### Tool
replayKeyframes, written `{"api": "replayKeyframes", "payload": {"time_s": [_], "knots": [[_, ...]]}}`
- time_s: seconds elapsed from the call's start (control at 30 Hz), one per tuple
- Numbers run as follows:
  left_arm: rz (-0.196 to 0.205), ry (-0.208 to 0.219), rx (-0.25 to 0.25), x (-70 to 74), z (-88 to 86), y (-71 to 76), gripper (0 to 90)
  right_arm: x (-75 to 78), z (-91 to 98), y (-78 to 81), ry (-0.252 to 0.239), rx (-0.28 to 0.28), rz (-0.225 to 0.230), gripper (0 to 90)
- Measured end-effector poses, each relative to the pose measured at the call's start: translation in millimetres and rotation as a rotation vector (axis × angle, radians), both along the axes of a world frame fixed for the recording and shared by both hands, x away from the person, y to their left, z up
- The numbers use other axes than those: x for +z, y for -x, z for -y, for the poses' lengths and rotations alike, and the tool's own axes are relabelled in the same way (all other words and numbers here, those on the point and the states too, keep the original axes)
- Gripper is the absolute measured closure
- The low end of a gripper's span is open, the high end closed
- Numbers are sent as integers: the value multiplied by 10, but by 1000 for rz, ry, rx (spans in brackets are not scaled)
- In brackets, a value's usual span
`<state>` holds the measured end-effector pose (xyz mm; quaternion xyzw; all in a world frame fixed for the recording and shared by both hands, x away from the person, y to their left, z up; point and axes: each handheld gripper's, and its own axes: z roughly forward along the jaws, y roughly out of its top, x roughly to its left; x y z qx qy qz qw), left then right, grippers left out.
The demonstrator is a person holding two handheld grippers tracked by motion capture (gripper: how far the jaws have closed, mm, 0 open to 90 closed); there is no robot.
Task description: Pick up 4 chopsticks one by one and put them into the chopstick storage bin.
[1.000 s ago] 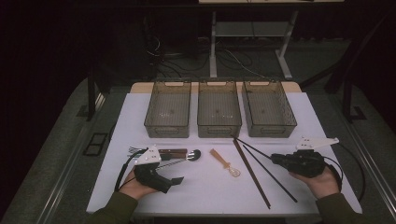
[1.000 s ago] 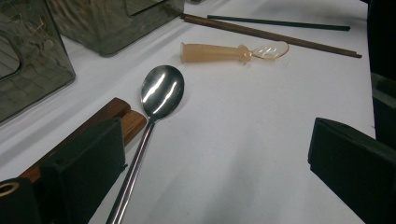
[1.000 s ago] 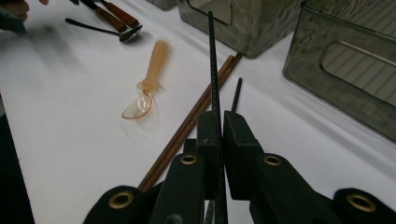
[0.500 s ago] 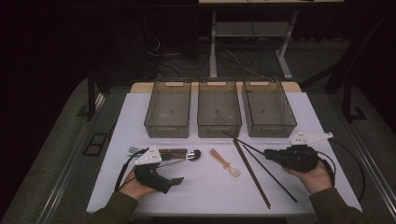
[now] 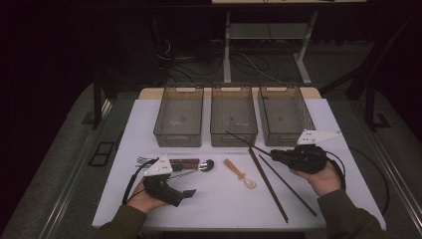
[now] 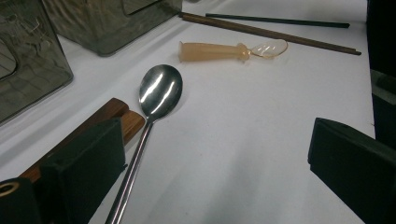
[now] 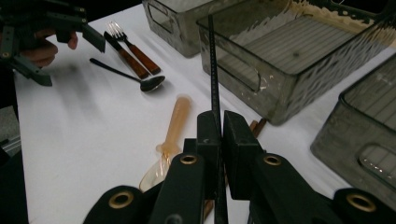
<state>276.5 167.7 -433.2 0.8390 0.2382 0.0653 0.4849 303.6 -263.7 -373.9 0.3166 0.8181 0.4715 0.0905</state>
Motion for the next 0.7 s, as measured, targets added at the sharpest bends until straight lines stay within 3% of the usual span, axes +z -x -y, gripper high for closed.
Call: {"api": "replayKeyframes", "payload": {"time_s": [0.7], "knots": [[4,-4,-2,1,-2,-4,30,38,-402,-276,-14,21,5,851]]}}
